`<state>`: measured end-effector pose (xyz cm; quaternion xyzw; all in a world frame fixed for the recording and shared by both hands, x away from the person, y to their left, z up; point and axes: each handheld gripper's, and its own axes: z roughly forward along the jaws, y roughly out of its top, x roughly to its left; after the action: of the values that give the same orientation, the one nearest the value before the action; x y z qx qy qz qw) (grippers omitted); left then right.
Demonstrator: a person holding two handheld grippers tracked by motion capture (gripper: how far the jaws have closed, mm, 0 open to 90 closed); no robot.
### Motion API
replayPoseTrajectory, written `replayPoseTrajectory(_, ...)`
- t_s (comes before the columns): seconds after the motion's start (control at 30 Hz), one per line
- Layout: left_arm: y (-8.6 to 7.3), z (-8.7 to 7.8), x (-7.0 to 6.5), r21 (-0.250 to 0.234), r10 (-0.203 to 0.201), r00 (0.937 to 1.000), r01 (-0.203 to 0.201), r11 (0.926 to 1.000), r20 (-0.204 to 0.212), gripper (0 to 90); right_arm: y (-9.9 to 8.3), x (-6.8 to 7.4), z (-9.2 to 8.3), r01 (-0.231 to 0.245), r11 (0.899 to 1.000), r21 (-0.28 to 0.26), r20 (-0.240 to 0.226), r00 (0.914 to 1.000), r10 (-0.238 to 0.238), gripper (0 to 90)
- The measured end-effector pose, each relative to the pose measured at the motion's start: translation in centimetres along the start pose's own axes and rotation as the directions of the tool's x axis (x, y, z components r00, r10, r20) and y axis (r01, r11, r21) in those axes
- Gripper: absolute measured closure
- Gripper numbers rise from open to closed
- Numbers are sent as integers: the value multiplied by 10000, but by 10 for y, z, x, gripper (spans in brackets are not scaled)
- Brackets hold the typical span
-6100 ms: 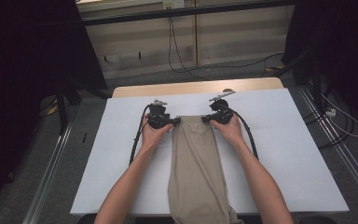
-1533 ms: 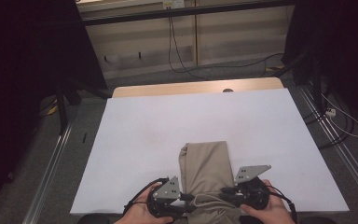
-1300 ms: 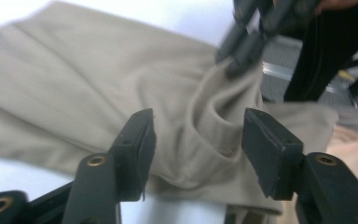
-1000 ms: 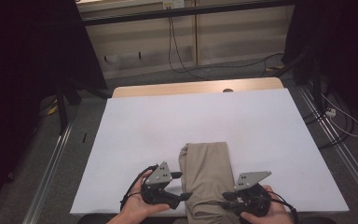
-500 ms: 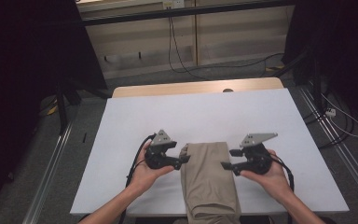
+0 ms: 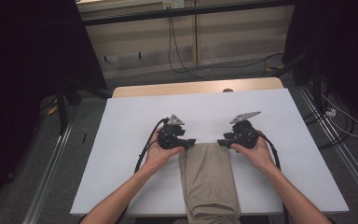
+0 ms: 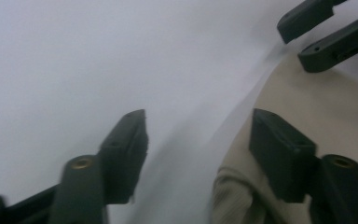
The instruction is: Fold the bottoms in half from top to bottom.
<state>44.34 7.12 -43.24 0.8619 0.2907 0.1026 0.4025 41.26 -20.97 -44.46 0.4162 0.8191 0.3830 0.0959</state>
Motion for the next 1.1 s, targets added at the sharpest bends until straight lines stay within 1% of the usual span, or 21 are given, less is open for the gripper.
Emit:
replayPoseTrajectory(0.03, -2, -4, 4, -124, -374, 9993, 375, 9992, 76, 452, -1, 0, 2, 34, 10000, -1, 0, 10000, -34, 559)
replayPoseTrajectory(0.1, -5, -9, 9, -254, -647, 9976, 653, 9975, 252, 472, -3, 0, 6, 8, 9999, 123, 13, 10000, -8, 559)
replayPoseTrajectory(0.13, -6, -11, 9, -297, -720, 9968, 730, 9969, 355, 474, -3, 1, 9, 196, 9995, 255, -21, 9998, -195, 564)
replayPoseTrajectory(0.2, -8, -13, 5, -271, -571, 9950, 595, 9979, 819, 467, -3, 4, 10, 410, 9985, 361, 20, 9992, -411, 549)
replayPoseTrajectory(0.23, -9, -12, 3, -219, -419, 9953, 440, 9988, 870, 456, -3, 6, 10, 433, 9981, 433, 67, 9990, -436, 543)
replayPoseTrajectory(0.33, -12, -5, -1, -37, -193, 9979, 195, 9998, 614, 404, -4, 9, 10, 469, 9973, 565, 105, 9988, -475, 548)
replayPoseTrajectory(0.37, -14, -2, -1, 76, -167, 9983, 163, 9998, 550, 404, -3, 10, 10, 608, 9960, 652, 190, 9979, -621, 555)
replayPoseTrajectory(0.43, -20, 6, 2, 350, -195, 9979, 174, 9992, 610, 399, -2, 13, 10, 702, 9944, 785, 276, 9970, -726, 599)
replayPoseTrajectory(0.57, -22, 8, 7, 463, -255, 9966, 219, 9987, 779, 397, -3, 11, 7, 639, 9943, 850, -62, 9980, -636, 672)
replayPoseTrajectory(0.6, -23, 10, 6, 366, -247, 9945, 211, 9991, 1019, 413, -3, 11, 7, 632, 9941, 876, -86, 9980, -627, 677)
replayPoseTrajectory(0.67, -23, 10, 4, 354, -169, 9943, 132, 9993, 1054, 436, -3, 13, 7, 665, 9932, 958, -67, 9978, -662, 699)
replayPoseTrajectory(0.7, -23, 10, 4, 367, -155, 9926, 111, 9993, 1202, 454, -3, 13, 7, 657, 9930, 983, -78, 9978, -652, 719)
replayPoseTrajectory(0.73, -24, 10, 3, 350, -134, 9909, 88, 9993, 1336, 492, -3, 13, 7, 642, 9929, 1003, -155, 9979, -629, 753)
replayPoseTrajectory(0.77, -24, 10, 2, 330, -134, 9912, 91, 9994, 1317, 504, -3, 13, 6, 608, 9928, 1035, -371, 9977, -572, 826)
replayPoseTrajectory(0.8, -24, 10, 2, 344, -140, 9909, 94, 9994, 1340, 507, -4, 14, 6, 572, 9928, 1054, -610, 9968, -509, 837)
replayPoseTrajectory(0.83, -24, 9, 1, 377, -138, 9873, 80, 9993, 1580, 542, -4, 14, 6, 609, 9927, 1036, -607, 9967, -549, 838)
replayPoseTrajectory(0.87, -26, 9, 0, 321, -205, 9831, 149, 9994, 1818, 628, -4, 14, 6, 537, 9928, 1067, -622, 9969, -473, 841)
replayPoseTrajectory(0.93, -27, 8, -4, 372, -361, 9794, 293, 9989, 1985, 726, -4, 13, 6, 365, 9937, 1059, -642, 9975, -298, 845)
replayPoseTrajectory(1.0, -28, 8, -5, 440, -498, 9762, 414, 9982, 2110, 773, -5, 14, 6, 460, 9940, 992, -613, 9973, -401, 850)
replayPoseTrajectory(1.03, -28, 7, -4, 484, -578, 9738, 482, 9977, 2201, 797, -5, 14, 6, 345, 9949, 946, -614, 9977, -288, 853)
replayPoseTrajectory(1.1, -26, 6, -4, 556, -643, 9735, 534, 9970, 2194, 825, -4, 14, 5, 373, 9953, 899, -473, 9983, -331, 857)
